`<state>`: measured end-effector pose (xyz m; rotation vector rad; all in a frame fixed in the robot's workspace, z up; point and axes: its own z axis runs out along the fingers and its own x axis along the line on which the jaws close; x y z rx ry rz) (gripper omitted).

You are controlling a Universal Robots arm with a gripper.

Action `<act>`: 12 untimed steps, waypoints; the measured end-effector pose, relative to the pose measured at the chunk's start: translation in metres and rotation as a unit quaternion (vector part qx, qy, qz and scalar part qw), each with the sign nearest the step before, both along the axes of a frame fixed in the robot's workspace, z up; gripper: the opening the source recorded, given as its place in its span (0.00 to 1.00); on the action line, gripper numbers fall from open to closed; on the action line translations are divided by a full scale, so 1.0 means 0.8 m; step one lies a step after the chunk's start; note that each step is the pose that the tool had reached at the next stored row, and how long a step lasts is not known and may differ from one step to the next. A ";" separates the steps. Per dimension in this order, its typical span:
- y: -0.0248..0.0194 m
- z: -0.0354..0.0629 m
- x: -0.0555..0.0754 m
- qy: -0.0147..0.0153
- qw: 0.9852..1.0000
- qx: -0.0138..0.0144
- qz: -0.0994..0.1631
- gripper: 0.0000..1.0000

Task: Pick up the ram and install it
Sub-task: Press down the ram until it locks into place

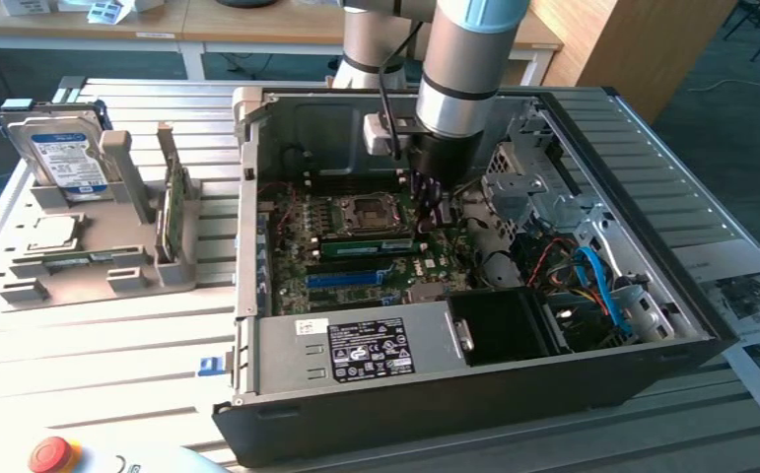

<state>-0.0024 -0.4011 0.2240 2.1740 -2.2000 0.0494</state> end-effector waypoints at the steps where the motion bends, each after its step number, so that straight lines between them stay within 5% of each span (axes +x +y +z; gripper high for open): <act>1: 0.0000 0.000 0.000 0.000 1.000 0.000 0.000 0.10; 12: 0.0000 -0.001 0.000 0.000 1.000 0.000 0.000 0.10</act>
